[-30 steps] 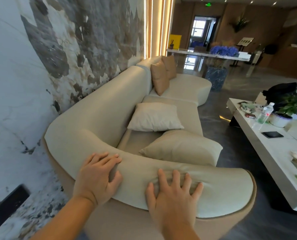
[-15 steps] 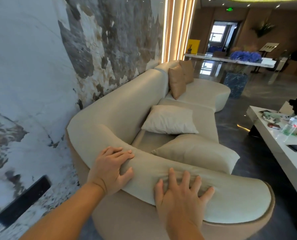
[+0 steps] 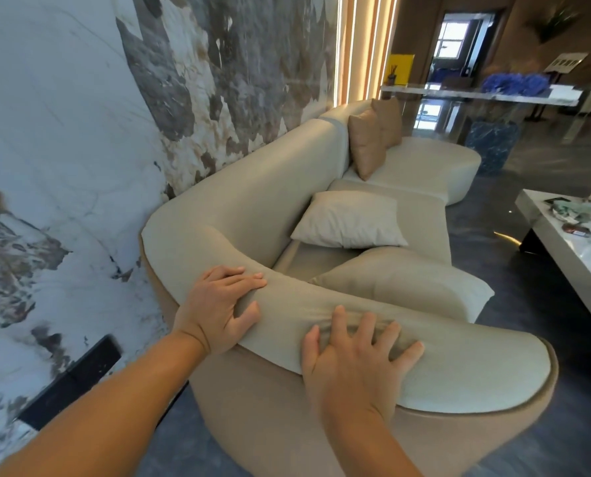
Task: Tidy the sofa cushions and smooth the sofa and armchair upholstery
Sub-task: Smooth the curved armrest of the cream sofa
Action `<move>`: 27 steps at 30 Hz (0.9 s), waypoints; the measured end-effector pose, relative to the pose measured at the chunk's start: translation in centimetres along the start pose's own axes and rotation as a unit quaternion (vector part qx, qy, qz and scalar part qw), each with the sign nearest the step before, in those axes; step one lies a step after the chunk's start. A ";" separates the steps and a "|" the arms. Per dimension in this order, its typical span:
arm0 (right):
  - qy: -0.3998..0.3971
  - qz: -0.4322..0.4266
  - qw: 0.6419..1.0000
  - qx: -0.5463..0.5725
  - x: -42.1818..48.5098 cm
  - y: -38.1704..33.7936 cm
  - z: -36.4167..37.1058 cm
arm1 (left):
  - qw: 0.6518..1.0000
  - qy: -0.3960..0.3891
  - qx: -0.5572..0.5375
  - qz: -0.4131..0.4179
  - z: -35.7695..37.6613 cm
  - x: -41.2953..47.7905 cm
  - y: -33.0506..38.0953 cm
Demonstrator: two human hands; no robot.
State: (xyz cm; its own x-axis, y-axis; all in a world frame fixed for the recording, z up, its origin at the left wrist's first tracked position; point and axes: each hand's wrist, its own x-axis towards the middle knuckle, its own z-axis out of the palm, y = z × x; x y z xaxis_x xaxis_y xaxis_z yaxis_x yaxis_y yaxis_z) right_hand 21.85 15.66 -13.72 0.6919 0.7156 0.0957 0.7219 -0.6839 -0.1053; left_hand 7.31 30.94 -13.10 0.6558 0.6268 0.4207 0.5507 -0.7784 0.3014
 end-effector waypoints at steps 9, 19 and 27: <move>-0.044 -0.011 0.999 -0.009 0.2 0.2 -0.4 | 0.999 -0.027 0.034 0.011 -0.2 0.3 0.1; -0.208 0.000 0.978 0.023 0.6 0.7 -3.6 | 0.983 -0.154 0.096 -0.020 -1.9 2.3 1.5; -0.232 -0.021 0.967 0.101 7.9 5.0 -6.1 | 0.950 -0.250 0.175 -0.064 0.5 9.9 4.8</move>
State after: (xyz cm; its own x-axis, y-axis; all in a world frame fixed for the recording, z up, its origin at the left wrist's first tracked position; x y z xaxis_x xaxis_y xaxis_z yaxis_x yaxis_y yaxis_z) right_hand 30.97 17.07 -7.46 0.5492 0.7608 -0.3457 0.7005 -0.6447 -0.3060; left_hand 16.75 33.44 -7.93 0.6876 0.7210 -0.0861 0.7225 -0.6911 -0.0174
